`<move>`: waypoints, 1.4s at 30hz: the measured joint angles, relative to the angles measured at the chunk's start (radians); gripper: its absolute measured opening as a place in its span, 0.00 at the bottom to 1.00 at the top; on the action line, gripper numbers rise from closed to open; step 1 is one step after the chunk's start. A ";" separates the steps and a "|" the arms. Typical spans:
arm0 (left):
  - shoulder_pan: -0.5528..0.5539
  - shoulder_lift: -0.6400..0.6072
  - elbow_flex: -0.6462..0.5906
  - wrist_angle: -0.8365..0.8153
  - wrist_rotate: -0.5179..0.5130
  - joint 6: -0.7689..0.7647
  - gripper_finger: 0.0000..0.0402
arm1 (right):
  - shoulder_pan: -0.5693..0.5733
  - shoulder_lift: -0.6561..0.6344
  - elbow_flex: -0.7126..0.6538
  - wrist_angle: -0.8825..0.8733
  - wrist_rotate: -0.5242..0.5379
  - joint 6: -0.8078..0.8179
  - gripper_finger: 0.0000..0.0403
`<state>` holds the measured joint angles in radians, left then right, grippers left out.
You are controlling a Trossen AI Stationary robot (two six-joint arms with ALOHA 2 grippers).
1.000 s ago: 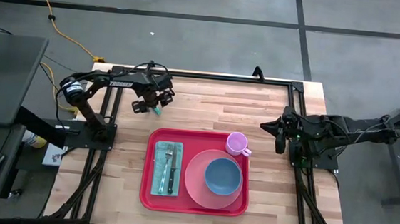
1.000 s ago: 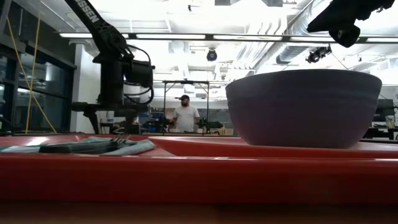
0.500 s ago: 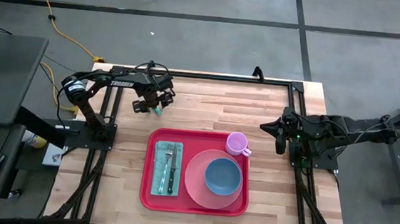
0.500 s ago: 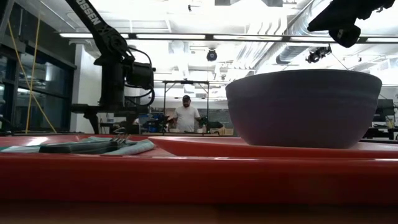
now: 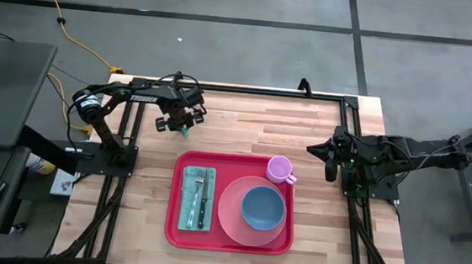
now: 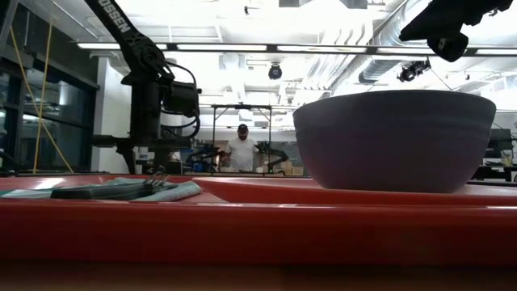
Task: Set up tray
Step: Put the blue spoon on the blue napkin to the left of the blue fork
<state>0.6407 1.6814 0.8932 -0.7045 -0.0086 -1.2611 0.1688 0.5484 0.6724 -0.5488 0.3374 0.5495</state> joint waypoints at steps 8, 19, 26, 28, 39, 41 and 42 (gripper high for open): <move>0.000 0.000 0.003 0.006 0.003 0.086 0.17 | 0.000 0.000 0.000 0.000 0.000 0.000 0.00; 0.001 -0.042 0.024 0.000 0.019 0.238 0.17 | 0.000 0.000 0.000 0.000 0.003 0.000 0.00; 0.000 -0.157 0.054 -0.023 -0.005 0.309 0.17 | 0.000 0.000 0.000 0.000 0.008 -0.011 0.00; 0.000 -0.197 0.057 -0.028 0.007 0.336 0.17 | 0.000 0.000 0.000 0.000 0.008 -0.012 0.00; -0.143 -0.432 0.057 -0.363 0.154 0.392 0.17 | 0.000 0.000 0.000 0.001 0.025 -0.030 0.00; -0.203 -0.480 0.057 -0.405 0.177 0.365 0.17 | 0.000 0.000 0.000 0.001 0.027 -0.031 0.00; -0.237 -0.505 0.057 -0.424 0.184 0.339 0.17 | 0.000 0.000 0.000 0.003 0.027 -0.034 0.00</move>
<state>0.4038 1.1762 0.9501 -1.1285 0.1754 -0.9220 0.1688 0.5484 0.6723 -0.5459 0.3649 0.5159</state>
